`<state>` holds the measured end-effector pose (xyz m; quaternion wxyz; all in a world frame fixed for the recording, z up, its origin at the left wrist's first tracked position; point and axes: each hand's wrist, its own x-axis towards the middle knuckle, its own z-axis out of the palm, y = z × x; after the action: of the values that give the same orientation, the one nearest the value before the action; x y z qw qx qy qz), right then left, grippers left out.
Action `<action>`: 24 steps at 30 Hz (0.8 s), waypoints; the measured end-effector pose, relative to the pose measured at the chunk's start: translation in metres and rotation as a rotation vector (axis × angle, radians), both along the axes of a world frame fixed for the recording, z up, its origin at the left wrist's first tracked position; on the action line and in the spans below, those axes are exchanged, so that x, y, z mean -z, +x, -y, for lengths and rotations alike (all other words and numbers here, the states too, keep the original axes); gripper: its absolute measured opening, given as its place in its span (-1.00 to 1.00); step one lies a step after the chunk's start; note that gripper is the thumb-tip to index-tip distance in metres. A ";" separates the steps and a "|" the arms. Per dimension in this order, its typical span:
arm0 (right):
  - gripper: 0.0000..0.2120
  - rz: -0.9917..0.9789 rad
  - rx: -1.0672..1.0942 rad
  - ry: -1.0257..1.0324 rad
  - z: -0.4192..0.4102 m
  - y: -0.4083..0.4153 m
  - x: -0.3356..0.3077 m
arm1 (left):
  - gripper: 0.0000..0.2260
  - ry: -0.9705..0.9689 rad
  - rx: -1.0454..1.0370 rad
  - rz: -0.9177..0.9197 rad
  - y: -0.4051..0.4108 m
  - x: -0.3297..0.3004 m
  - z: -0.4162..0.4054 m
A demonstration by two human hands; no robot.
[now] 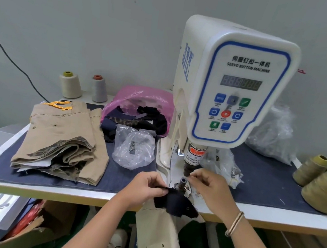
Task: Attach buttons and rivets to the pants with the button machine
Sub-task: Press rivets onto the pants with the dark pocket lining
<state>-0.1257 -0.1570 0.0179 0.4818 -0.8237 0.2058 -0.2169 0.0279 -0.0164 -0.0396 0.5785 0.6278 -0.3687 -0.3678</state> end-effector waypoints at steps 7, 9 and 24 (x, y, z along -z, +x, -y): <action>-0.55 -0.084 -0.003 -0.217 0.007 0.013 0.010 | -0.83 0.011 -0.007 0.018 -0.001 -0.002 0.000; -0.55 -0.092 0.001 -0.280 0.008 0.013 0.010 | -0.82 0.010 -0.002 0.019 -0.001 -0.002 0.000; -0.72 0.012 -0.028 -0.123 -0.028 -0.027 0.015 | -0.84 0.120 0.341 -0.059 -0.002 -0.037 -0.004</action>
<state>-0.1529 -0.1295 0.0029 0.4344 -0.8533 0.1773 -0.2275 0.0264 -0.0128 -0.0030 0.4798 0.5784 -0.4303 -0.5001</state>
